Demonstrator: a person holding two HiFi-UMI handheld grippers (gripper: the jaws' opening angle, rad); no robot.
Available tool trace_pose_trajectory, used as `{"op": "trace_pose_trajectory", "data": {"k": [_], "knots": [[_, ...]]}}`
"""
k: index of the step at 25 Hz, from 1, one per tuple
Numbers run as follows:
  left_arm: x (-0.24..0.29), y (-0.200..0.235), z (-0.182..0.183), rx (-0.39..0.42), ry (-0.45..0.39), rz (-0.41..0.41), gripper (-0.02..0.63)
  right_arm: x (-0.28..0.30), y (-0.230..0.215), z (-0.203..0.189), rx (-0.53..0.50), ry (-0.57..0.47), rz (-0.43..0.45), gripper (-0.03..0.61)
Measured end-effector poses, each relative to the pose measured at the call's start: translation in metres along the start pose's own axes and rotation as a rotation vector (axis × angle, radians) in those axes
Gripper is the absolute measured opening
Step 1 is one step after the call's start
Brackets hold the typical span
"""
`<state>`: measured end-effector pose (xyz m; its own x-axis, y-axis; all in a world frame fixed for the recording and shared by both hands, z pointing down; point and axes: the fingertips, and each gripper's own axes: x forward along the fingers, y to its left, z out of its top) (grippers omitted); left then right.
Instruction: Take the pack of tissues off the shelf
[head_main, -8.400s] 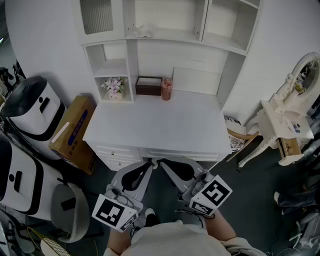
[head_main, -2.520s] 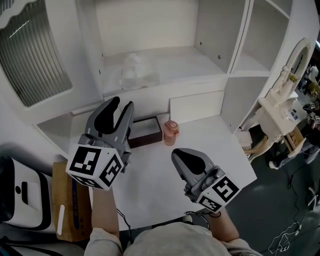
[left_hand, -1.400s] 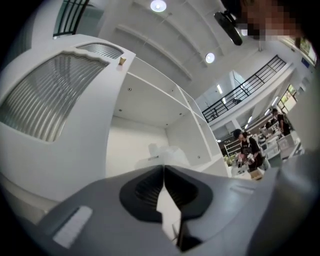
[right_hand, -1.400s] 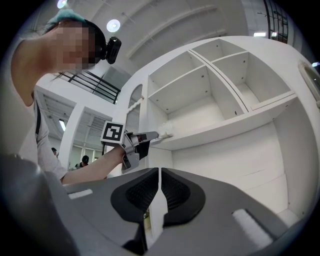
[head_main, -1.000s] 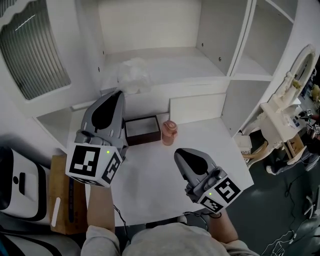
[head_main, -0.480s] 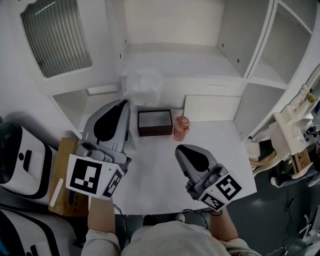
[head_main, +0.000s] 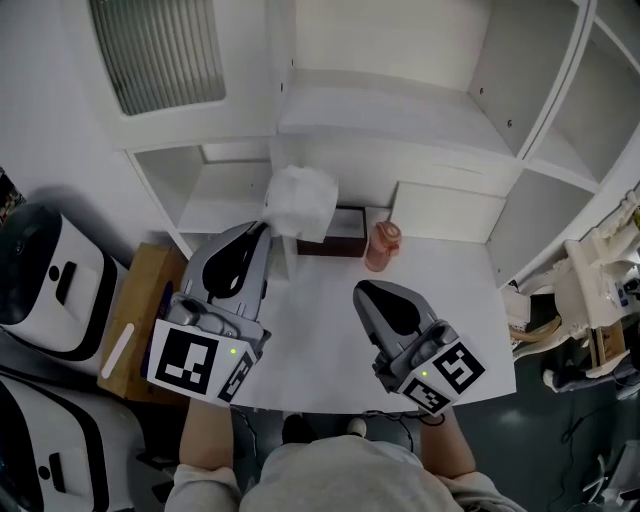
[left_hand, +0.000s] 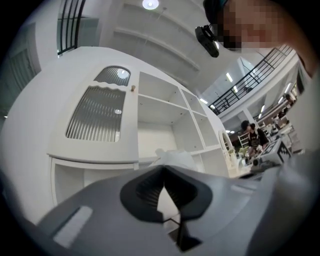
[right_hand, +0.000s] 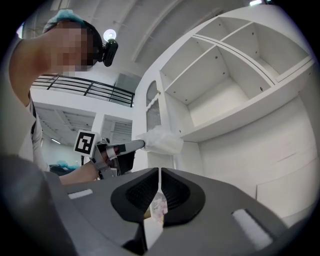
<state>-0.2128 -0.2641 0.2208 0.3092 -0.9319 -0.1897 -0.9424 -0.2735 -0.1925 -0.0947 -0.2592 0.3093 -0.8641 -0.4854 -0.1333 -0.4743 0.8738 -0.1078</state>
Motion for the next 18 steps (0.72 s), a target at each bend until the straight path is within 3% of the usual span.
{"op": "trace_pose_trajectory", "data": {"k": [18], "knots": [[-0.050,-0.029,-0.068,-0.140,0.098,-0.017,0.000,-0.004,0.020,-0.021,0.000,0.053,0.004,0.014]]}}
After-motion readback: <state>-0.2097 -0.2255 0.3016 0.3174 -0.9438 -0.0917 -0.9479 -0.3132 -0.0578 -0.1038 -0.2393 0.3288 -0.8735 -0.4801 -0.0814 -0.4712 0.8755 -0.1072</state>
